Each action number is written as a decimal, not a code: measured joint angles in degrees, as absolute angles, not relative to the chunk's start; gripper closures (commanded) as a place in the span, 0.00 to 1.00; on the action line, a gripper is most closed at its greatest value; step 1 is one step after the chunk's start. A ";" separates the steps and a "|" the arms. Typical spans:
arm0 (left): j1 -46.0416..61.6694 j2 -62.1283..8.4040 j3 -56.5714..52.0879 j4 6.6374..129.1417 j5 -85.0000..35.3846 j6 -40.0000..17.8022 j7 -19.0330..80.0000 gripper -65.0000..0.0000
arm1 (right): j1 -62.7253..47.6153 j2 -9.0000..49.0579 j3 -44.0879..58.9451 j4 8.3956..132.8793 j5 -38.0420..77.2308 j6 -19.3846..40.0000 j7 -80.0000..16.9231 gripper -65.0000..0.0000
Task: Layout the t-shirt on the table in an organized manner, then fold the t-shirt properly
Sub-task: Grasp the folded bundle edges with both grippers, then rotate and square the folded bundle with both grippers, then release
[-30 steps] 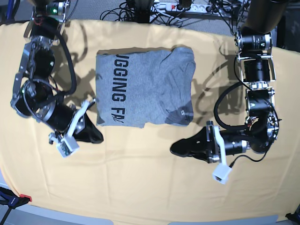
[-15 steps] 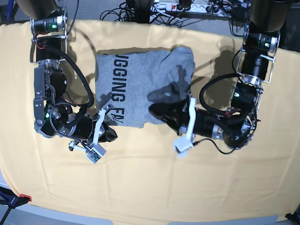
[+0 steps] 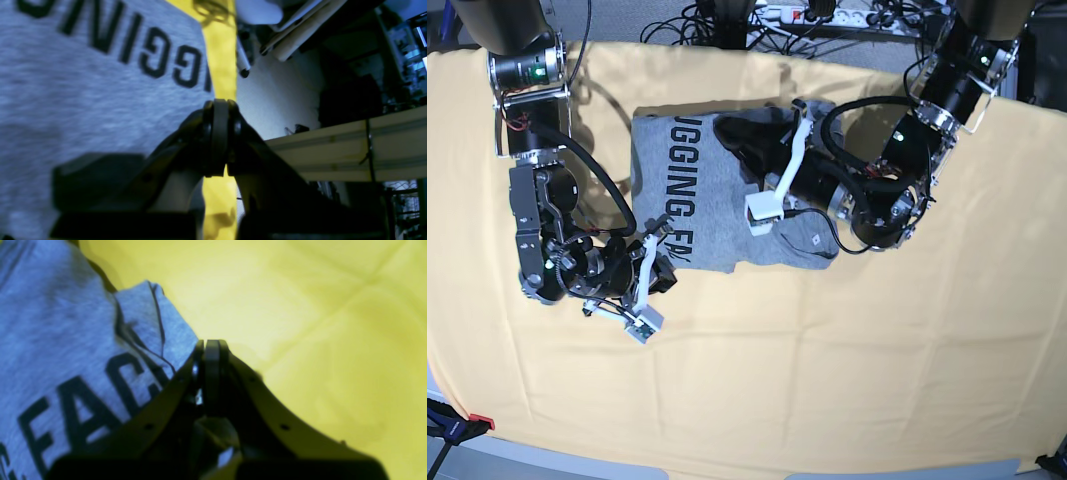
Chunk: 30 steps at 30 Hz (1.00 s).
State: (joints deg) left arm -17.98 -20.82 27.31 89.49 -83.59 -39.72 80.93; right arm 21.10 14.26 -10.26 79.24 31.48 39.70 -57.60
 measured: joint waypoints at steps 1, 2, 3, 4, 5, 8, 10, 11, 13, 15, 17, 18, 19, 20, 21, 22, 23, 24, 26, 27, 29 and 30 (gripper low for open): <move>-17.19 -20.84 27.27 89.89 -83.61 -39.70 80.82 1.00 | 21.30 14.26 -10.98 78.83 31.48 39.70 -57.58 1.00; -16.36 -20.95 27.27 90.28 -83.61 -39.72 80.84 1.00 | 21.45 14.28 -11.70 78.76 31.31 39.72 -57.56 1.00; -15.42 -21.06 27.27 90.63 -83.53 -39.70 80.88 1.00 | 21.56 14.33 -12.38 78.76 30.68 39.72 -57.39 1.00; -14.35 -21.15 27.27 91.09 -82.00 -39.72 80.68 1.00 | 21.65 14.50 -13.10 78.76 30.33 39.72 -57.39 1.00; -13.58 -21.15 27.29 91.42 -79.61 -39.72 80.95 1.00 | 21.76 14.76 -13.65 78.76 30.39 39.72 -57.36 1.00; -13.08 -21.15 27.31 91.48 -75.13 -39.72 81.03 1.00 | 22.04 15.66 -14.50 78.76 30.41 39.72 -57.39 1.00; -13.45 -21.50 27.29 91.55 -73.28 -39.72 80.64 1.00 | 22.31 16.19 -14.61 78.76 30.44 39.72 -57.39 1.00; -13.52 -21.85 27.29 91.61 -71.37 -39.72 80.47 1.00 | 22.39 16.51 -14.63 78.76 30.55 39.72 -57.25 1.00; -13.45 -22.83 27.31 91.64 -66.28 -39.72 80.73 1.00 | 22.33 17.74 -14.66 78.76 30.63 39.72 -57.19 1.00; -13.37 -23.92 27.31 91.66 -63.77 -39.70 79.92 1.00 | 22.02 19.16 -14.66 78.76 31.09 39.72 -57.25 1.00; -13.50 -24.10 27.27 91.88 -61.58 -39.72 79.46 1.00 | 21.56 20.14 -14.96 78.76 33.15 39.70 -57.56 1.00; -13.67 -23.99 27.31 91.90 -61.14 -39.72 79.50 1.00 | 21.19 20.45 -15.64 78.76 33.52 39.70 -57.54 1.00; -13.87 -23.97 27.31 91.90 -60.97 -39.72 79.48 1.00 | 20.67 20.67 -16.51 78.76 33.67 39.70 -57.36 1.00; -14.13 -23.94 27.31 91.90 -60.55 -39.72 79.44 1.00 | 20.08 20.95 -17.43 78.76 33.67 39.70 -57.39 1.00; -14.37 -23.97 27.31 91.90 -59.94 -39.72 79.31 1.00 | 19.44 21.28 -18.22 78.81 33.89 39.81 -56.99 1.00; -14.76 -23.97 27.31 91.90 -59.46 -39.72 79.31 1.00 | 19.09 21.78 -18.79 78.83 34.33 39.75 -56.95 1.00; -15.09 -23.97 27.31 91.90 -59.02 -39.72 79.31 1.00 | 18.81 22.26 -19.16 78.87 34.52 39.72 -56.42 1.00; -15.44 -23.99 27.31 91.90 -58.63 -39.72 79.33 1.00 | 18.65 22.63 -19.40 79.05 35.18 39.72 -56.29 1.00; -16.45 -23.97 27.31 91.46 -58.02 -39.75 79.40 1.00 | 18.41 23.55 -19.42 79.11 37.56 39.70 -56.55 1.00; -16.99 -23.99 27.31 90.91 -58.00 -39.72 79.46 1.00 | 18.26 24.23 -19.42 79.11 39.29 39.70 -56.95 1.00; -18.04 -23.99 27.31 90.28 -57.17 -39.72 79.48 1.00 | 18.13 25.65 -19.42 79.42 42.04 39.70 -57.95 1.00; -18.70 -23.99 27.31 90.11 -56.16 -39.75 79.24 1.00 | 18.06 26.13 -19.42 79.92 42.94 39.70 -59.16 1.00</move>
